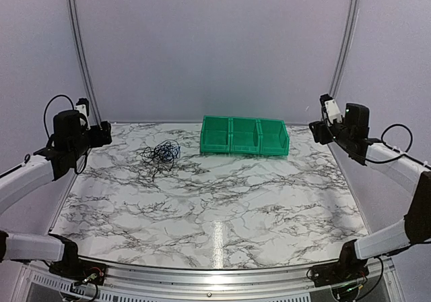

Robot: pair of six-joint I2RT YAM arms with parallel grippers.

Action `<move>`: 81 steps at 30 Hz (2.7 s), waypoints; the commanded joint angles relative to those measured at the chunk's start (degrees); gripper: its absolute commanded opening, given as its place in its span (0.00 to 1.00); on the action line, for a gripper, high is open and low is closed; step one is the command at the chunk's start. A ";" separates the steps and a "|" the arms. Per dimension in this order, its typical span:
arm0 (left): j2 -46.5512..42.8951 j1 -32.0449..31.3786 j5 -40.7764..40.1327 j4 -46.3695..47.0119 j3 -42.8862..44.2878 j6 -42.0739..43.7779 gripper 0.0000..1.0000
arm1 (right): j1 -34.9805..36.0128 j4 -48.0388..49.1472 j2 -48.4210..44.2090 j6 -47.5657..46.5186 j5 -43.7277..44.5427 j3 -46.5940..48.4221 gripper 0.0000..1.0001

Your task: Untangle the cables

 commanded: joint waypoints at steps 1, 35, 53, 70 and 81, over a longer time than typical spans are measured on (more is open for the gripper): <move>3.41 1.66 5.18 3.90 -0.05 -4.08 0.98 | -2.06 5.16 1.61 0.45 -2.74 -0.74 0.74; 42.08 -9.57 13.93 -3.58 29.49 -5.56 0.72 | 2.38 -9.70 13.57 -15.09 -34.26 4.70 0.78; 58.35 -10.92 17.07 -11.73 43.65 9.33 0.77 | 3.34 -12.99 16.79 -16.77 -36.58 6.64 0.71; 50.89 -15.57 39.97 -11.04 28.62 1.26 0.45 | 4.58 -17.27 20.88 -17.67 -39.10 9.32 0.64; 33.31 -24.68 35.10 -13.51 20.00 2.07 0.55 | 10.15 -19.01 22.70 -18.08 -36.58 11.17 0.56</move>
